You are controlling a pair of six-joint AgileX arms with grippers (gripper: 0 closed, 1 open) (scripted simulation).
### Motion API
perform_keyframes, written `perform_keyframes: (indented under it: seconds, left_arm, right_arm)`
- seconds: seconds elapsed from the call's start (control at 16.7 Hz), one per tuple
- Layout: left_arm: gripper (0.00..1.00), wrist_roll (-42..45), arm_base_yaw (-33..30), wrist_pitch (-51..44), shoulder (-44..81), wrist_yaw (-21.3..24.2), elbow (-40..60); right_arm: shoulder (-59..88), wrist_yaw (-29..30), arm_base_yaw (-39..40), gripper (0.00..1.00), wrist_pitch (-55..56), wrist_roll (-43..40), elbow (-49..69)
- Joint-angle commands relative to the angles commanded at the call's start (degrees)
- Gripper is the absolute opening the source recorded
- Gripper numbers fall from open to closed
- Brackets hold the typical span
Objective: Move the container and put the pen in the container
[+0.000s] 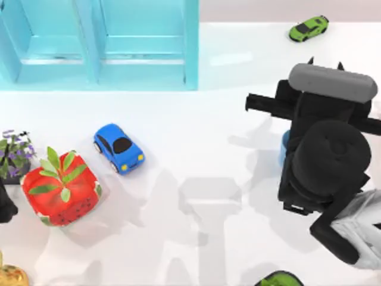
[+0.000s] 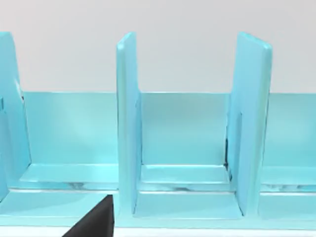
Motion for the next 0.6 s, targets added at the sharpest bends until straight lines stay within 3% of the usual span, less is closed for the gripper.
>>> perform_keyframes:
  seconds: [0.24,0.6]
  left_arm:
    - [1.0,0.0,0.0,0.0,0.0,0.0,0.0]
    - [1.0,0.0,0.0,0.0,0.0,0.0,0.0]
  right_arm:
    - [0.0,0.0,0.0,0.98,0.0,0.0,0.0]
    - [0.0,0.0,0.0,1.0,0.0,0.0,0.0]
